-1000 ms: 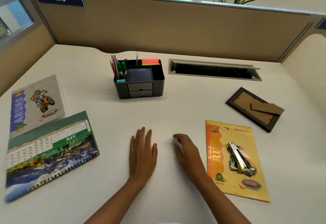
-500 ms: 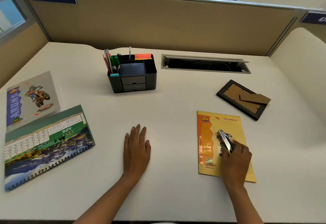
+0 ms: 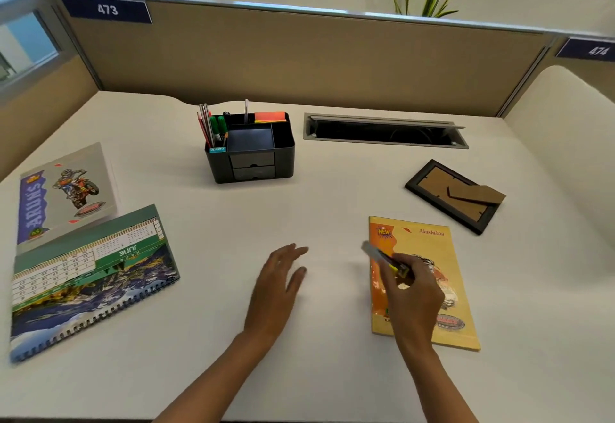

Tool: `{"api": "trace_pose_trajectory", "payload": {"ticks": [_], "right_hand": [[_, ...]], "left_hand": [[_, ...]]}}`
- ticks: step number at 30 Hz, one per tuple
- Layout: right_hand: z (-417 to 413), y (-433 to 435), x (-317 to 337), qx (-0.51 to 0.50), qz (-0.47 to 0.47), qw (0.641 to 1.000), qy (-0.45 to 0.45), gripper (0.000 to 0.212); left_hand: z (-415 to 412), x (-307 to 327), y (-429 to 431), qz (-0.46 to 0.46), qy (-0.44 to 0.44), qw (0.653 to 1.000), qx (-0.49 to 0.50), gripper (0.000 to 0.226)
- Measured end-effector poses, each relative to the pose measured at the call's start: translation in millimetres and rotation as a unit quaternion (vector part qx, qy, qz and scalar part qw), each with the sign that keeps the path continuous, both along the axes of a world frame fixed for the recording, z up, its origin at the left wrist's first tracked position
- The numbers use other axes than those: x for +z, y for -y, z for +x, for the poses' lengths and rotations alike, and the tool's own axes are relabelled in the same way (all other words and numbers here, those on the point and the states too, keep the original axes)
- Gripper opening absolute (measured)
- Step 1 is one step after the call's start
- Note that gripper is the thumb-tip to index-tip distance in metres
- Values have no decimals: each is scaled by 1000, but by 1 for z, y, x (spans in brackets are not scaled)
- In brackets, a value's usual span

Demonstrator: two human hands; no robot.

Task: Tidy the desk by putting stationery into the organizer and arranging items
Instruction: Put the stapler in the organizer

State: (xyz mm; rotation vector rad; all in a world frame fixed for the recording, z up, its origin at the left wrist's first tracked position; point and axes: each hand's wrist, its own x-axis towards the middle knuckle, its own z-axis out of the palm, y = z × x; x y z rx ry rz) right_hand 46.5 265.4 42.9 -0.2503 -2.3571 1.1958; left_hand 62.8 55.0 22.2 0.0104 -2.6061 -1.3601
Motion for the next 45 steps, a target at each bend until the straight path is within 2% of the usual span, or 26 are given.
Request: {"api": "trace_pose_trajectory", "payload": {"ticks": [1, 4, 6, 9, 12, 15, 20, 24, 26, 29, 35, 40, 43, 45], "right_hand": [[2, 9, 7, 25, -9, 1000, -1, 17], [8, 36, 27, 102, -36, 994, -2, 13], [11, 52, 39, 144, -57, 988, -3, 12], [13, 69, 49, 187, -65, 980, -6, 10], [8, 76, 57, 229, -67, 971, -10, 15], [0, 76, 64, 279, -22, 959, -47, 21], [-17, 80, 61, 360, 68, 928, -64, 44], [-37, 82, 62, 424, 161, 888, -73, 62], [-50, 82, 69, 461, 186, 865, -67, 60], [-70, 85, 77, 500, 190, 844, -43, 44], [-102, 105, 82, 516, 208, 831, -16, 32], [-133, 119, 85, 521, 222, 824, -33, 26], [-162, 123, 94, 481, 216, 847, -72, 26], [-188, 125, 102, 428, 198, 875, -111, 21]], "left_hand": [[1, 8, -5, -1, -15, 999, -37, 39], [1, 16, -17, -82, -46, 991, -97, 58], [0, 17, -20, -95, -75, 988, -92, 53], [2, 22, -17, -30, -77, 994, -73, 28], [2, 27, -12, 62, -35, 996, -60, 22], [-2, 29, -5, 116, 6, 993, -28, 18], [-12, 35, 5, 168, 40, 985, -6, 30], [-21, 43, 15, 208, 91, 973, -47, 31], [-26, 43, 25, 199, 104, 972, -72, 32], [-37, 38, 36, 167, 117, 975, -87, 24], [-57, 35, 42, 139, 93, 985, -50, 20], [-78, 39, 51, 173, 57, 983, -29, 17], [-98, 32, 61, 168, 33, 985, 26, 29], [-112, 14, 72, 122, 52, 989, 68, 28]]}}
